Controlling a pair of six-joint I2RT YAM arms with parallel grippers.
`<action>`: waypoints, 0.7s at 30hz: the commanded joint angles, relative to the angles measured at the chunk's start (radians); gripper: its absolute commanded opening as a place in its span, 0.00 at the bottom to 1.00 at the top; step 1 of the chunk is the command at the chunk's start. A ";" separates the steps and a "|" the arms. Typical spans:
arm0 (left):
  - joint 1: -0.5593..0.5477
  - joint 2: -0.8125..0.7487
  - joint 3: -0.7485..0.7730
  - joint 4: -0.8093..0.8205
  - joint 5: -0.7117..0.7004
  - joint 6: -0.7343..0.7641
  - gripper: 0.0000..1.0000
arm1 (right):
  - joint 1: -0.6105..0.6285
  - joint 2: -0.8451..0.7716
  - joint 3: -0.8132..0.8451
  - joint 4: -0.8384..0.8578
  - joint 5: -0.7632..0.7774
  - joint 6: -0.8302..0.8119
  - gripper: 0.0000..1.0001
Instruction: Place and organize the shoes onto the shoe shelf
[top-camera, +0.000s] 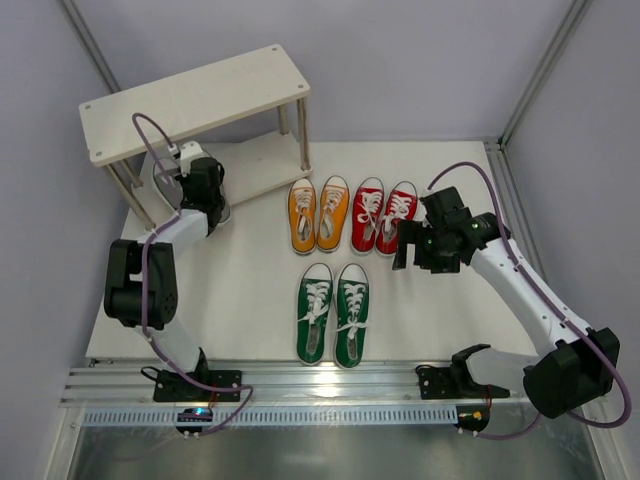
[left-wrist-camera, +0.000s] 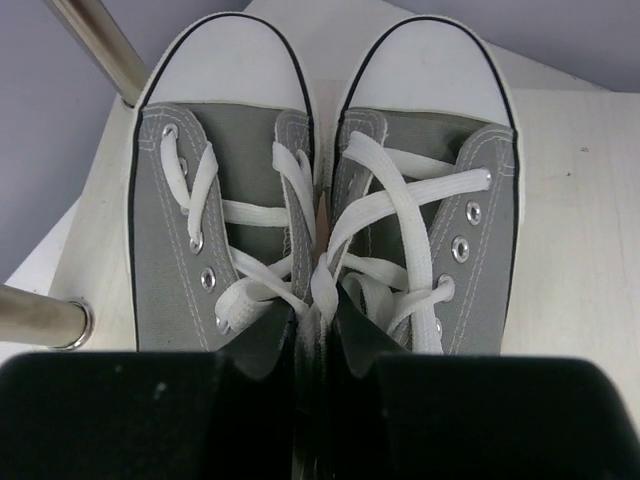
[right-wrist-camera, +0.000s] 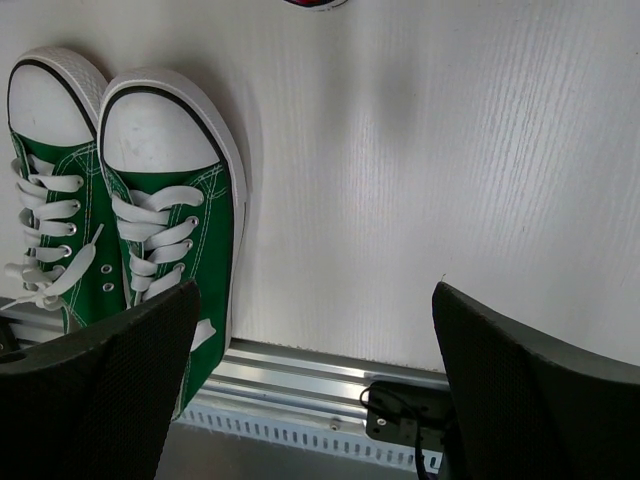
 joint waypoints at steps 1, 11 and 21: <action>0.014 -0.050 0.053 0.213 -0.023 0.034 0.00 | 0.005 0.016 0.044 0.042 0.007 -0.019 0.98; 0.092 -0.078 -0.107 0.399 0.132 0.096 0.00 | 0.005 0.046 0.020 0.084 -0.020 -0.005 0.98; 0.141 -0.141 -0.219 0.586 0.305 0.242 0.00 | 0.005 0.012 -0.037 0.120 -0.039 0.002 0.98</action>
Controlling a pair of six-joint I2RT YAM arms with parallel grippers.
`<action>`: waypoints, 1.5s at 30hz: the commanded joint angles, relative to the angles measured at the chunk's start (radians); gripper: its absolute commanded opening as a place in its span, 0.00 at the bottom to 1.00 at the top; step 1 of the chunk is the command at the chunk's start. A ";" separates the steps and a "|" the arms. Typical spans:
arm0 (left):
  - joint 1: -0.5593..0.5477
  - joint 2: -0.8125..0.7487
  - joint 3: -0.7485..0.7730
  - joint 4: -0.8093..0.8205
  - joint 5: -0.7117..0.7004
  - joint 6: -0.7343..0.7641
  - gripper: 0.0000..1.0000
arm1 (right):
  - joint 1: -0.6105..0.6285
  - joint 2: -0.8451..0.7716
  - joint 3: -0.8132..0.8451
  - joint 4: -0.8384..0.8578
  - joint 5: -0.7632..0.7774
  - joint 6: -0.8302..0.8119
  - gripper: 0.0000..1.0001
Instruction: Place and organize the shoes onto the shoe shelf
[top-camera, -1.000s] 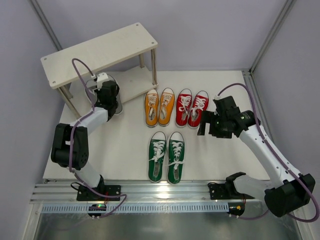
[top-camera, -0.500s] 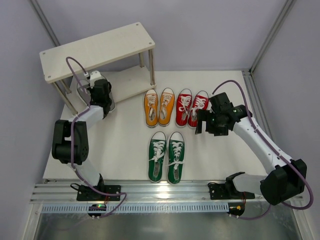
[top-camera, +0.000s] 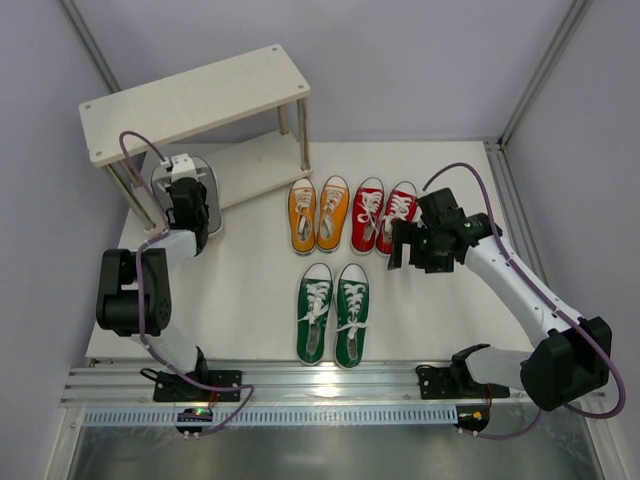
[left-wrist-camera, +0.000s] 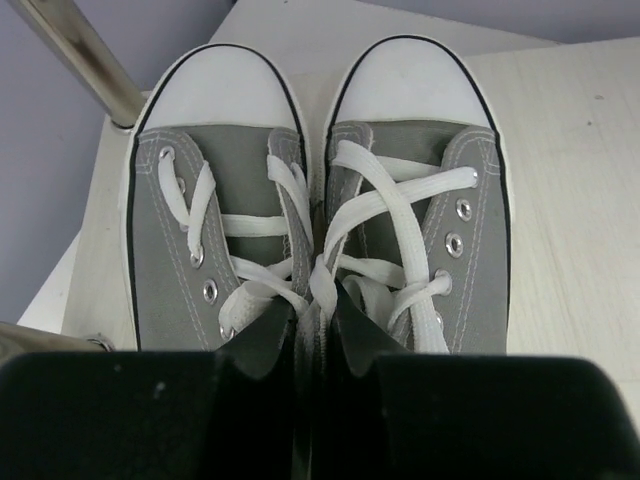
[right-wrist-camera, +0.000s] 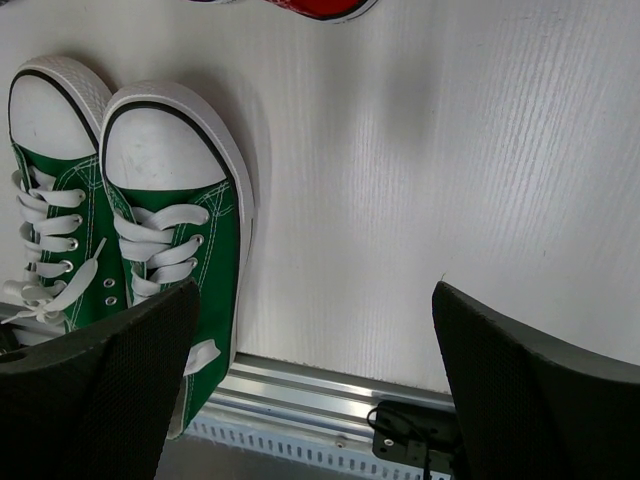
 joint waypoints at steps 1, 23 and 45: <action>0.035 -0.092 -0.013 0.313 0.096 0.069 0.00 | 0.005 -0.042 -0.008 0.043 -0.012 0.000 0.98; 0.138 0.026 0.127 0.293 0.213 -0.012 0.00 | 0.005 -0.098 -0.060 0.046 -0.011 -0.043 0.98; -0.033 -0.115 0.044 0.269 0.006 0.005 1.00 | 0.005 -0.140 -0.147 0.121 -0.055 -0.023 0.98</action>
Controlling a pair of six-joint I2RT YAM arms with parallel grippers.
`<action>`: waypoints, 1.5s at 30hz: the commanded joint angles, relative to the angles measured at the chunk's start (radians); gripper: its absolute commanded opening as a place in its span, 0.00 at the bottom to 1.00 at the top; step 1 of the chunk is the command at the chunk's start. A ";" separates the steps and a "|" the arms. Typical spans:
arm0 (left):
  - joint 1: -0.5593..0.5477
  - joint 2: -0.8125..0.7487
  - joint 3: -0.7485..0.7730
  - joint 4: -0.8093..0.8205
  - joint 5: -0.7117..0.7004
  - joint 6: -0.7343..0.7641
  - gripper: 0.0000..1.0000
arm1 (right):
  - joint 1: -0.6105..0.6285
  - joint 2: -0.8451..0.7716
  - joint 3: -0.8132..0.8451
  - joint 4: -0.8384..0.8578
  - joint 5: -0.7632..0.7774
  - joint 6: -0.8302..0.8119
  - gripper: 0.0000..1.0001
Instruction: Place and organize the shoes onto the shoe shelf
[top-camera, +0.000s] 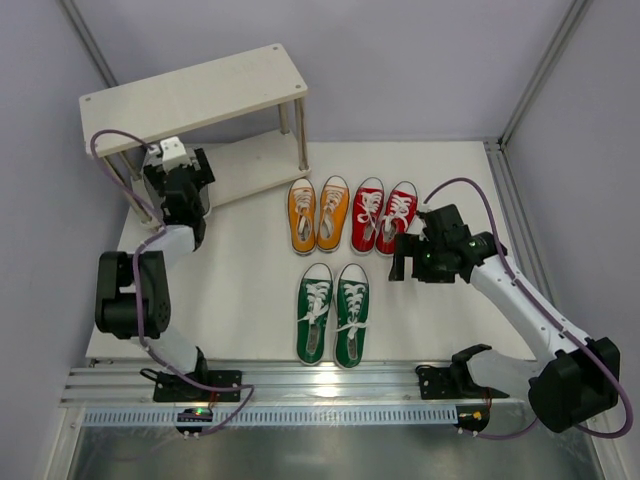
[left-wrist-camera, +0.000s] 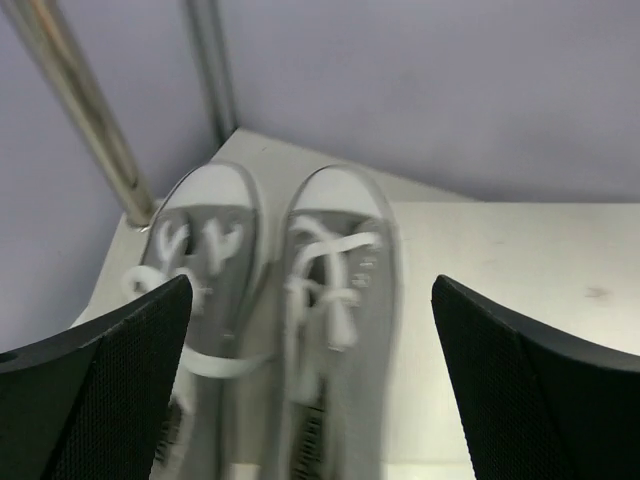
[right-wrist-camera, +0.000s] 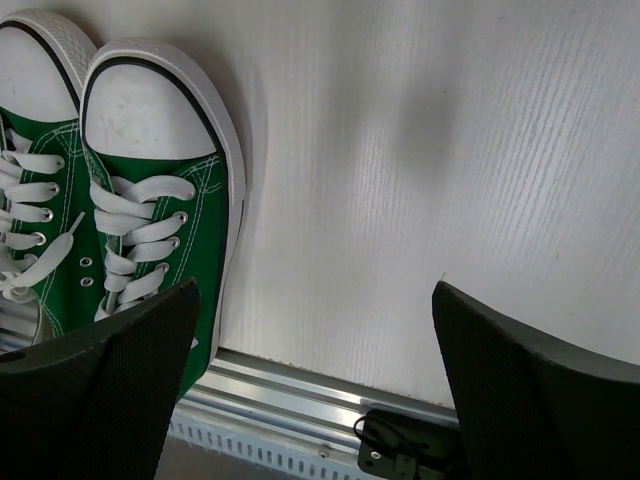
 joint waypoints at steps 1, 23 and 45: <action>-0.093 -0.181 -0.012 0.016 -0.059 -0.010 1.00 | 0.005 -0.040 -0.009 0.063 -0.021 0.028 0.98; -1.077 -0.358 0.093 -1.209 -0.141 -0.832 0.87 | 0.005 -0.286 -0.051 -0.006 0.152 0.165 0.98; -1.330 -0.158 0.011 -1.090 -0.258 -1.003 1.00 | 0.005 -0.442 -0.084 -0.079 0.142 0.183 0.98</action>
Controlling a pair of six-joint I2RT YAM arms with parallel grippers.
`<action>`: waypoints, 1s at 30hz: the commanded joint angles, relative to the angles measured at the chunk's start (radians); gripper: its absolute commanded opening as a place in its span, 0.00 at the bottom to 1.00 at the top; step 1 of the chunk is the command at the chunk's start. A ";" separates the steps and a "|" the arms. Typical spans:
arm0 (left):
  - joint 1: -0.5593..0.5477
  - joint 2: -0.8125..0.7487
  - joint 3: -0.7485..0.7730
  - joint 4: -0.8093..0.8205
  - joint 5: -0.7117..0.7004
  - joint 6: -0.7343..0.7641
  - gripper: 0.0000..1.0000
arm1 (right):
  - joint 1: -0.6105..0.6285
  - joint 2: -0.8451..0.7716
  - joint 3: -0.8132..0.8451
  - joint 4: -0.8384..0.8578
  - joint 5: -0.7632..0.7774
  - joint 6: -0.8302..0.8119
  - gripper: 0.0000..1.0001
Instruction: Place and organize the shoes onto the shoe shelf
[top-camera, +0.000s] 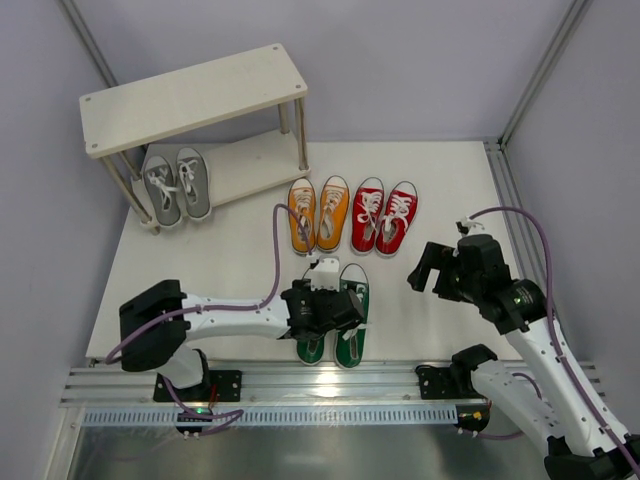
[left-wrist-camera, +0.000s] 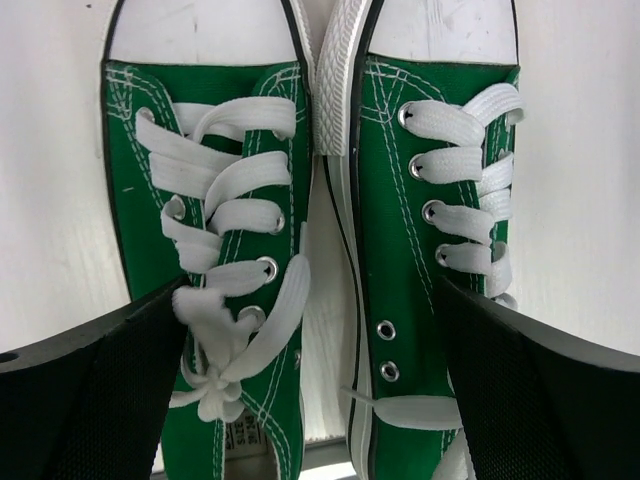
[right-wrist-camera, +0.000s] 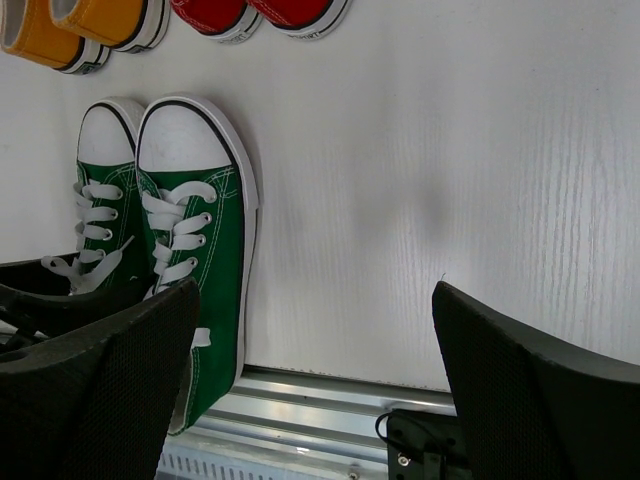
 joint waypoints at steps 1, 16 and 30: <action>-0.002 -0.036 -0.083 0.201 0.004 0.033 1.00 | 0.005 -0.005 0.008 -0.007 0.012 0.003 0.98; -0.001 -0.214 -0.224 0.555 0.072 0.050 1.00 | 0.005 0.050 0.013 0.016 -0.003 -0.012 0.98; 0.048 0.038 0.035 0.105 0.091 0.047 1.00 | 0.004 0.060 0.019 0.010 0.007 -0.012 0.98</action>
